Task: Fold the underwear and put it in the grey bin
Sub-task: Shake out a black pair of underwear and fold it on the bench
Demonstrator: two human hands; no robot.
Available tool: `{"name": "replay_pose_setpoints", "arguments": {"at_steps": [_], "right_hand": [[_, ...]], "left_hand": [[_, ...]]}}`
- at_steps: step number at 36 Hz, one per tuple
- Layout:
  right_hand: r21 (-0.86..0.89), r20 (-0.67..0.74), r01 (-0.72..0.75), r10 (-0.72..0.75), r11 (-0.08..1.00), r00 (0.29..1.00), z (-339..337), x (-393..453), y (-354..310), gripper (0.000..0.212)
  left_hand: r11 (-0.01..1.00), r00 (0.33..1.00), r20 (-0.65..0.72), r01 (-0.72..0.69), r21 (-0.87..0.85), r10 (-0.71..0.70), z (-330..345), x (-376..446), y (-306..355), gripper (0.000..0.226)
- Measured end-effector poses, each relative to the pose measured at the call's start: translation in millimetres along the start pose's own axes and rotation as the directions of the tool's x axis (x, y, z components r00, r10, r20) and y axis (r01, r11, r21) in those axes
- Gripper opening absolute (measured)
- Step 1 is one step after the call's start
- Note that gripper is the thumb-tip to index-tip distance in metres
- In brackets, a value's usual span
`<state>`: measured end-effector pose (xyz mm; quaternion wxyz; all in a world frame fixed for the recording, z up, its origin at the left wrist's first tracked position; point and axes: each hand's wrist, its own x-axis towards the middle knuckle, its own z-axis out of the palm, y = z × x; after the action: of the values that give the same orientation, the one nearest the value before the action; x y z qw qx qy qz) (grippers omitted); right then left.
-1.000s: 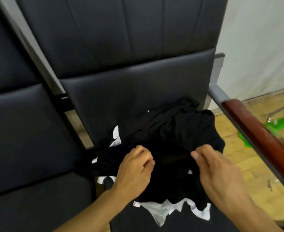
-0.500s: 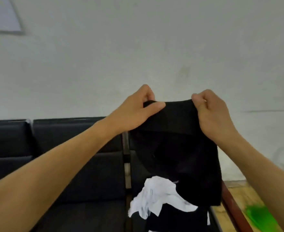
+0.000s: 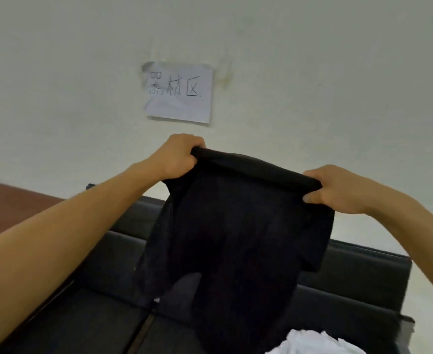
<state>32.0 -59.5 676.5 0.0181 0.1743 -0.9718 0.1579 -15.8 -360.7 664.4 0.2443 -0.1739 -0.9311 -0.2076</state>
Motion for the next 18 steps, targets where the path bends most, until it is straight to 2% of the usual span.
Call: {"name": "replay_pose_setpoints", "arguments": {"at_steps": [3, 8, 12, 14, 16, 18], "right_hand": [[-0.044, -0.023, 0.005, -0.006, 0.999, 1.0, 8.3, 18.7, -33.6, 0.027], [-0.044, -0.147, -0.046, 0.039, 0.998, 0.988, 22.3, 55.7, -90.6, 0.029], [0.026, -0.266, -0.09, 0.093, 0.996, 0.959, 24.8, 77.0, -126.7, 0.023], [0.059, -0.309, -0.11, 0.123, 0.992, 0.943, 25.7, 88.6, -143.5, 0.02], [0.073, -0.339, -0.139, 0.155, 0.988, 0.928, 22.8, 93.9, -151.4, 0.02], [0.064, -0.371, -0.164, 0.177, 0.984, 0.912, 18.2, 101.9, -153.0, 0.018]], "left_hand": [[0.994, 0.993, -0.054, 0.108, -0.032, -0.109, -29.3, -14.0, -47.0, 0.021], [0.95, 0.958, -0.107, 0.241, -0.197, -0.265, -67.5, -30.4, -122.0, 0.02], [0.888, 0.937, -0.068, 0.298, -0.352, -0.342, -86.8, -31.8, -168.5, 0.007], [0.838, 0.928, -0.016, 0.328, -0.436, -0.371, -94.6, -31.6, -188.8, 0.001], [0.802, 0.93, 0.071, 0.348, -0.485, -0.361, -97.8, -32.3, -199.2, 0.01], [0.77, 0.93, 0.216, 0.368, -0.521, -0.298, -102.6, -33.1, -208.4, 0.016]]}}
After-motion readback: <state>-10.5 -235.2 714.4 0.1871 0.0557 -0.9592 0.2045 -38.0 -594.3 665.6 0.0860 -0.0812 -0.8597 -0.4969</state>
